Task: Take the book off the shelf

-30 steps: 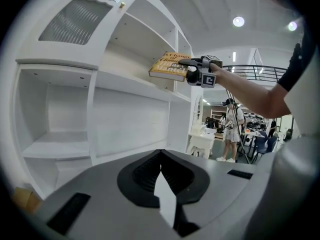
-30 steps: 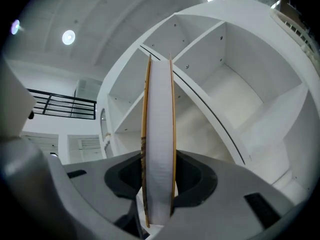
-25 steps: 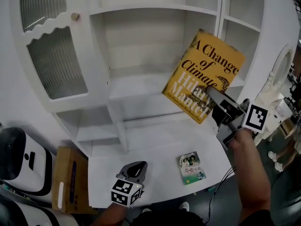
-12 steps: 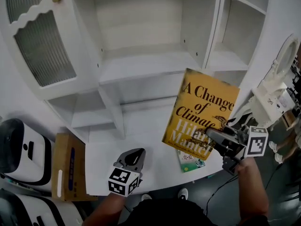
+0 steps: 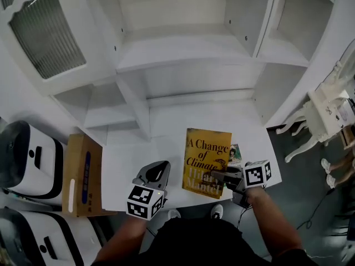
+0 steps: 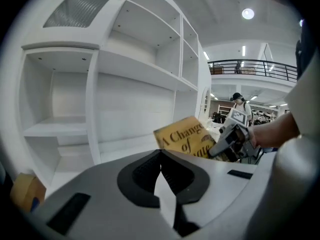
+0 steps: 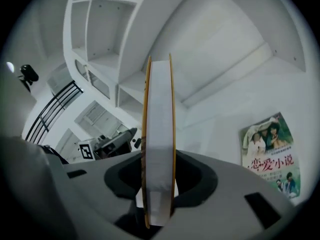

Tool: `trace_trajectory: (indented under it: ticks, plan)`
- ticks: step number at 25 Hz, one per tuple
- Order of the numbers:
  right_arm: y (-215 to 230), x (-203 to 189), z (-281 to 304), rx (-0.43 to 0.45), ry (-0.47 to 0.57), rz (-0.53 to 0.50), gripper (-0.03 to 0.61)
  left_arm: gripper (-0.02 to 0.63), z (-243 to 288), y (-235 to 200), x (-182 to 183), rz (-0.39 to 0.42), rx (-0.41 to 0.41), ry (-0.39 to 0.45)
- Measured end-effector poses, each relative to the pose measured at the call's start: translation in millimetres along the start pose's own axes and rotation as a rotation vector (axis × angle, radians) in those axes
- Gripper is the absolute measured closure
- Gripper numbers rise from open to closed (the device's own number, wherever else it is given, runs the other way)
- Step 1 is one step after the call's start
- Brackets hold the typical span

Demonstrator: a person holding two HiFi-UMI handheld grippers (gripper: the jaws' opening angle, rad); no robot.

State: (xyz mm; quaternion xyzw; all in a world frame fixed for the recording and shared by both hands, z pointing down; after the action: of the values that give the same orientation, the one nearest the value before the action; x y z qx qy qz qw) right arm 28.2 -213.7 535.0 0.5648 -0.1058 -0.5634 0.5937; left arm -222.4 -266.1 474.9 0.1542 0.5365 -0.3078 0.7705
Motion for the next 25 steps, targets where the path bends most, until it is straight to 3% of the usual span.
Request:
trace_trajectory:
  ticks: [7,13,17,25]
  plan:
    - [64,-41,69,-0.017,-0.248,0.157,0.425,0.603,-9,1,-23,-0.045,0.041,-0.041]
    - [99,-49,99,-0.007,-0.287,0.299,0.421,0.603,-17,7,-33,-0.063,0.061,-0.061]
    - [116,-55,108,-0.102,-0.365,0.277,0.409,0.603,-18,9,-37,-0.07,0.069,-0.072]
    - [127,-56,118,-0.252,-0.4,0.208,0.339,0.603,-11,19,-39,-0.065,0.042,-0.092]
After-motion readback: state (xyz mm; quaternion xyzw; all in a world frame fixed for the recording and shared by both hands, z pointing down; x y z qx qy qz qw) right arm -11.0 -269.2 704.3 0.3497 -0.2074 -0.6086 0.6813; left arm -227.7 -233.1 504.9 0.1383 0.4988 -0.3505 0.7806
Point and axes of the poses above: the fingertips, and each gripper's own axes: z forward along the fingers, y to its right, x out of its top, the point moved 7 cm from there along -z, backward along the fingers, and after that the axes turned 1 degree about y, right-handed, at the moved point
